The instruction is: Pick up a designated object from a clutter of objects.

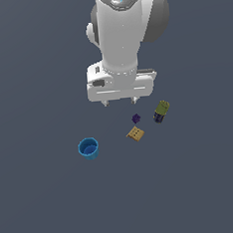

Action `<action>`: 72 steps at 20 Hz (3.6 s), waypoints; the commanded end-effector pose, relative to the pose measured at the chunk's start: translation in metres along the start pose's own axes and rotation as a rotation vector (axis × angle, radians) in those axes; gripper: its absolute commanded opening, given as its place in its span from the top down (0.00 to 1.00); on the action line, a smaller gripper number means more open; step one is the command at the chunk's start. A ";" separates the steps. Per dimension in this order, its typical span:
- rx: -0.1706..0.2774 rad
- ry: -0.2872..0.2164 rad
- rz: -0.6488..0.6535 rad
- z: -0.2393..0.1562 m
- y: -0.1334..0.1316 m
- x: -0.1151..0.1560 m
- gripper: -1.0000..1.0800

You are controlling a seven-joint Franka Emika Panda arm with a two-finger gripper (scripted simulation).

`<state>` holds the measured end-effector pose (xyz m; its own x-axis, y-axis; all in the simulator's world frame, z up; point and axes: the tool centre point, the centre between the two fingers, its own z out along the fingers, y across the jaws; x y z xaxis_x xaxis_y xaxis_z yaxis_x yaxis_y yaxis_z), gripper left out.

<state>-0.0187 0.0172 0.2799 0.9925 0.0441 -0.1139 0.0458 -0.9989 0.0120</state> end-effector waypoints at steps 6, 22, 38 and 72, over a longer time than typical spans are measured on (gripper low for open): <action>-0.003 0.001 0.025 -0.001 0.008 0.001 0.04; -0.011 0.010 0.025 0.015 0.010 0.001 0.04; -0.025 0.057 -0.189 0.116 -0.043 -0.018 0.04; -0.014 0.114 -0.458 0.229 -0.101 -0.087 0.04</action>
<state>-0.1347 0.1100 0.0653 0.8760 0.4823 -0.0007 0.4823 -0.8760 0.0001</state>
